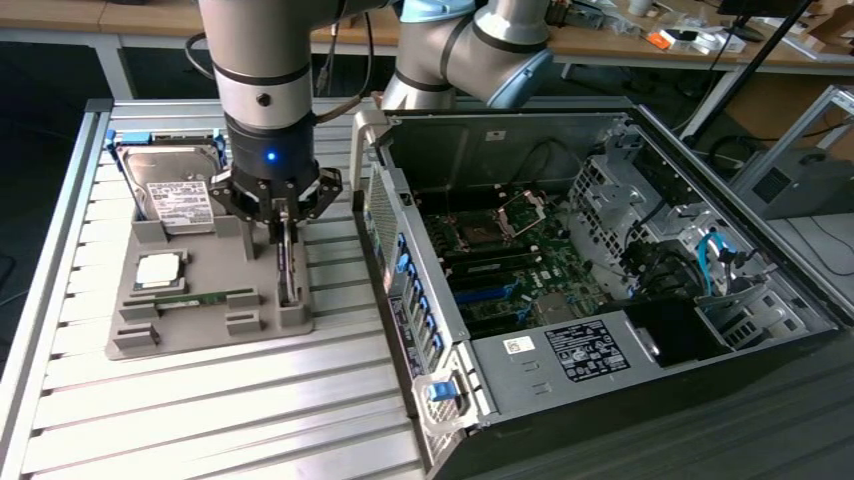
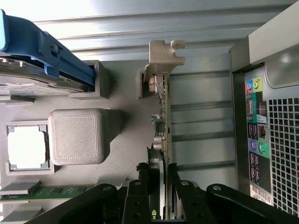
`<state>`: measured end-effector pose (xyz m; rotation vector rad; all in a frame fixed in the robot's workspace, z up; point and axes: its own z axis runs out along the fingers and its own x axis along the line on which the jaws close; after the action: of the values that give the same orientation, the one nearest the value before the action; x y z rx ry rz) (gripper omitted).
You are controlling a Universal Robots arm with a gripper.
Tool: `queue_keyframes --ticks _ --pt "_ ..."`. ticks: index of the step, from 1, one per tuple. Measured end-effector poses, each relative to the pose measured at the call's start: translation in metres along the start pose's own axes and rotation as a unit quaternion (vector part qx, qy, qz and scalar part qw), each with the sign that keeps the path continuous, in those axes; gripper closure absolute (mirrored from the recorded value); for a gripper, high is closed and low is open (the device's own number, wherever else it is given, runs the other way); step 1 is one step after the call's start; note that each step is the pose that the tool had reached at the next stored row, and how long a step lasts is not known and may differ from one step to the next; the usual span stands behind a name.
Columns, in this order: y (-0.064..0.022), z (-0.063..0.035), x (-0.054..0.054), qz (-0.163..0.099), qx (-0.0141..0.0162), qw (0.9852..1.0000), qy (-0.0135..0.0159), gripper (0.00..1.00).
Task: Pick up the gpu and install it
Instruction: 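Pick up the gpu and move the gpu toward the slot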
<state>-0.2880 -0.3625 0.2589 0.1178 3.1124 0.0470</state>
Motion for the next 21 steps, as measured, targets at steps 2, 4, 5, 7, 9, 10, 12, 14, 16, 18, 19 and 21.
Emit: queue_keyframes --ticks 2,4,5,7,9,10,12,14,16,18,19,21 --pt "0.0000 -0.0011 0.0000 0.000 0.0000 1.0000 0.0000 0.73" --pt "0.0001 -0.0017 -0.0001 0.000 -0.0001 1.0000 -0.0001 0.73" --pt "0.0001 -0.0022 -0.0001 0.000 0.0000 1.0000 0.0000 0.73" --pt "0.0001 -0.0036 -0.0001 0.000 0.0000 1.0000 0.0000 0.73" --pt "0.0002 -0.0048 -0.0002 0.000 -0.0001 1.0000 -0.0001 0.73" --pt "0.0002 -0.0052 -0.0002 0.000 -0.0001 1.0000 -0.0001 0.73" --pt "0.0002 -0.0057 -0.0002 0.000 -0.0001 1.0000 -0.0001 0.73" --pt "0.0002 -0.0064 -0.0002 0.000 0.0000 1.0000 0.0000 0.73" --pt "0.0002 -0.0070 -0.0002 0.000 0.0000 1.0000 0.0000 0.73" --pt "0.0003 -0.0080 -0.0002 0.000 0.0000 1.0000 0.0000 0.73" --pt "0.0003 -0.0085 -0.0002 0.000 0.0000 1.0000 -0.0001 0.73" --pt "0.0003 -0.0095 -0.0002 0.000 0.0000 1.0000 0.0000 0.73"
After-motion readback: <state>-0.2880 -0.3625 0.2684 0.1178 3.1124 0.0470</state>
